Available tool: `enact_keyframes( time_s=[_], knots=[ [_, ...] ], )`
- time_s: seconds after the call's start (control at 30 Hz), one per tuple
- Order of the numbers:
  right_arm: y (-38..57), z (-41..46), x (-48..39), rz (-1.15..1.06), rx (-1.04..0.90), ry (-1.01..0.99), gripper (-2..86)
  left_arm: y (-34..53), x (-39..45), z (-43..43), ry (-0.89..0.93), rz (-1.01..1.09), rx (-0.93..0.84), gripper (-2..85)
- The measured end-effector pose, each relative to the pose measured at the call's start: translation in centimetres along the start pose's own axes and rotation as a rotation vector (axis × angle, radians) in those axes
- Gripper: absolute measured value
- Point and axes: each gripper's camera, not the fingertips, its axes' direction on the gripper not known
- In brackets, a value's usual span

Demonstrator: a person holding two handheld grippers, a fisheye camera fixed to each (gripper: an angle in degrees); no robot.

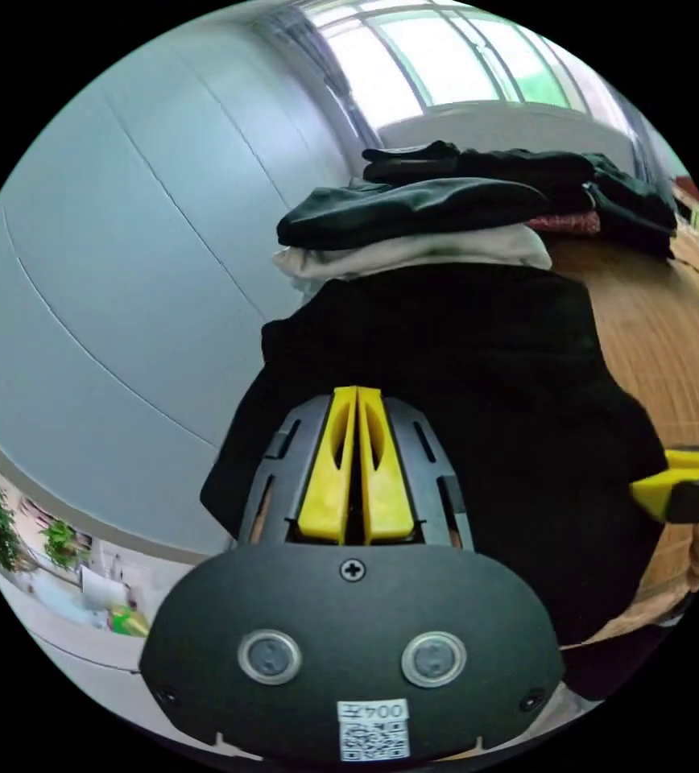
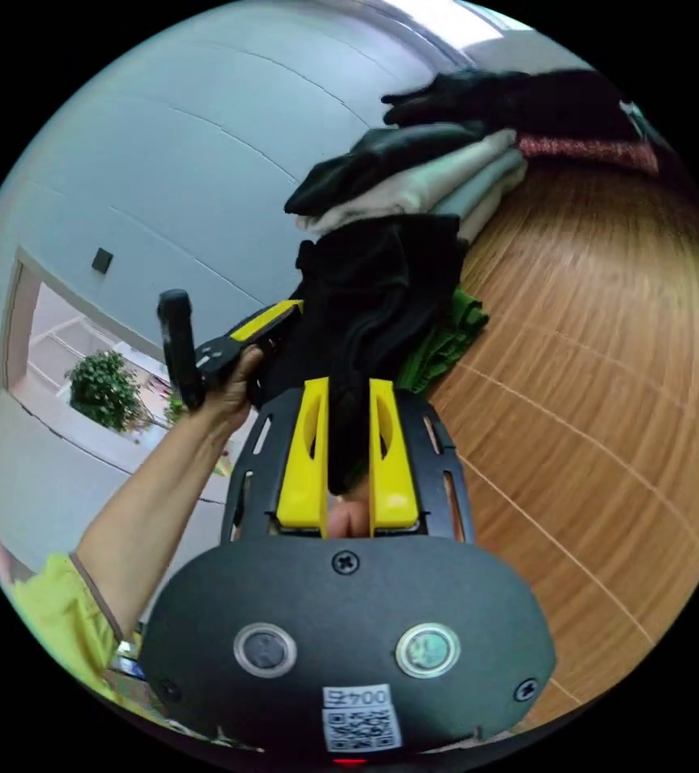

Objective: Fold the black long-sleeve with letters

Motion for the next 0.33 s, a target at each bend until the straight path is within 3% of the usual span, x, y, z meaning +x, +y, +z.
enact_keyframes(
  time_s=[0.17, 0.33],
  knots=[
    [8.6, -14.7, 0.3, -0.206, 0.013, 0.327, 6.4, 4.3, 1.1, -10.0, 0.133, -0.075, 0.211, 0.6],
    [20.3, -29.3, 5.3, -0.053, -0.084, 0.741, 6.1, 14.2, 10.3, -16.3, 0.382, -0.023, 0.146, 0.7]
  ],
)
